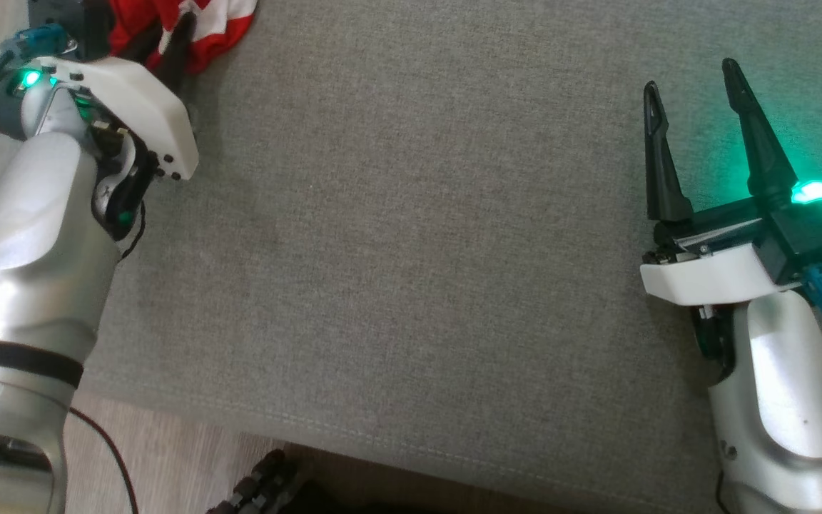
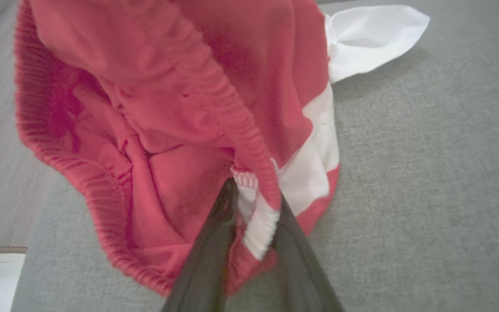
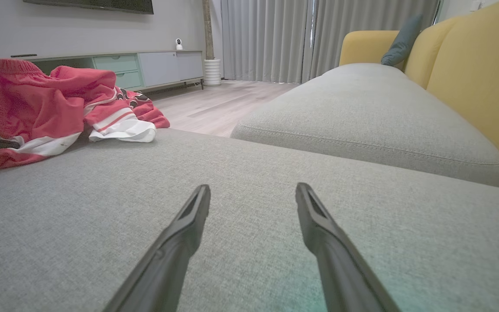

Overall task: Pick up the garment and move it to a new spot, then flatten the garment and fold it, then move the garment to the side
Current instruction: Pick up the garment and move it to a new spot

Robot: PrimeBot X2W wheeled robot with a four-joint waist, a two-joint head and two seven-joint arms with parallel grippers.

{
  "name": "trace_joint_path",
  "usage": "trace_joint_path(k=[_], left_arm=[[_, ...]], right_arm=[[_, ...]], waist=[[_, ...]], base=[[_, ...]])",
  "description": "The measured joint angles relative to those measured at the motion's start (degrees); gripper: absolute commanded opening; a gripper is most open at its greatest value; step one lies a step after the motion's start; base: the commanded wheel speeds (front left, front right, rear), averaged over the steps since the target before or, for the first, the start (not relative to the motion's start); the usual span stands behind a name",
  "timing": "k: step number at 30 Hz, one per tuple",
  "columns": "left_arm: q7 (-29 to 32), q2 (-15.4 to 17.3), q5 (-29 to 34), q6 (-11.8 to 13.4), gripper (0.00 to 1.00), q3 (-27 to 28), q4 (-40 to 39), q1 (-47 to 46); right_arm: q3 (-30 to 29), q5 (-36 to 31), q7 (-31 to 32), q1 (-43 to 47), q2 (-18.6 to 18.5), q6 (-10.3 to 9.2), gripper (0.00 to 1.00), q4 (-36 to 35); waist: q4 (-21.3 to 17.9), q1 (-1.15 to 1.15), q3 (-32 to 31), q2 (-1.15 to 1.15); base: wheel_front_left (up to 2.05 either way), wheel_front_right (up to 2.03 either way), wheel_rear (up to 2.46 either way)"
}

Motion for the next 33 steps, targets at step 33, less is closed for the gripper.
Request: trace_joint_path(k=[33], left_arm=[[-0.7,5.4,5.2,0.0,0.00,-13.2,-25.8,-8.7]], right_arm=[[-3.1,10.7,0.0,8.3,0.1,0.00,1.00,2.0]], waist=[[-11.4,-0.01,-20.7,0.00]], base=[[0.00,0.00,0.00]])
